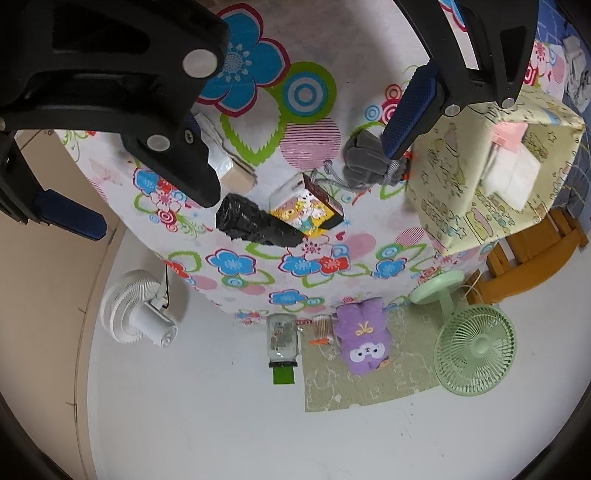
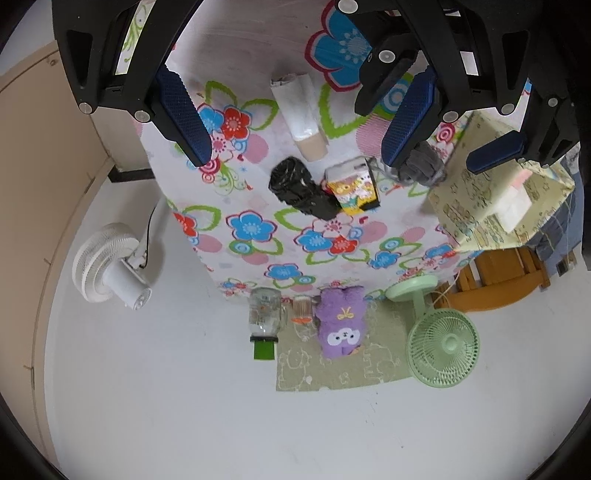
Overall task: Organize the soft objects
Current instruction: 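Move both tools back over the table toward the grey glove and white cylinder, then close the right tool around the white bag-wrapped cylinder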
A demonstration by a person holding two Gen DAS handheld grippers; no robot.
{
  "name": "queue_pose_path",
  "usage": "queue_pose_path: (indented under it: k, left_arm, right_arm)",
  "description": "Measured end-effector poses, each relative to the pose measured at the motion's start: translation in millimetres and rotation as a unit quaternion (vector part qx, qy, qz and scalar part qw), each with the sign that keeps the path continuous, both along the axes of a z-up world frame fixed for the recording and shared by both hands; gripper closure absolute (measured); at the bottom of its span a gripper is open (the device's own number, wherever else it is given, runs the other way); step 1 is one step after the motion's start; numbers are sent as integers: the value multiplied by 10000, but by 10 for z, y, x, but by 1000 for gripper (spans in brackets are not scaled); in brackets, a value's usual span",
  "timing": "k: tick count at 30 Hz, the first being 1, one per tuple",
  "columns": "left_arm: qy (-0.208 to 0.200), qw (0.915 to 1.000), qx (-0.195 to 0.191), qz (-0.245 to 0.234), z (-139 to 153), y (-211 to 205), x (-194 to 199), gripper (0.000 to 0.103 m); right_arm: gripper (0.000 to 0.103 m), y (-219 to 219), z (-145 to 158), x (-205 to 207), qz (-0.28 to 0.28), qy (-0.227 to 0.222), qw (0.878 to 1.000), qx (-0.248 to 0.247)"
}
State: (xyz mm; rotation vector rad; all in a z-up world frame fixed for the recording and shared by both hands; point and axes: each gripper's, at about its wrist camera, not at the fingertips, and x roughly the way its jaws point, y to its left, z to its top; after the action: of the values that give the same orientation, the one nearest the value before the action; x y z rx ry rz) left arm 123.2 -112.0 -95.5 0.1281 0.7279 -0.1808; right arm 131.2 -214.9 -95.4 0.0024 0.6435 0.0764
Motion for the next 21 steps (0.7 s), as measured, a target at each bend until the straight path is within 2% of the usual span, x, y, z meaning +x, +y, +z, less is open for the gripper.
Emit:
queue_pose_path:
  k: [12,21]
  left_arm:
    - [310,9995,20,38,-297,-3,153,3]
    - [655,9977,-8,159,-549,61,304,3]
  right_arm:
    - [10,-117,-388,190,-25,472,9984,315]
    - [13,-120,-667,407,-10,864,9959,283]
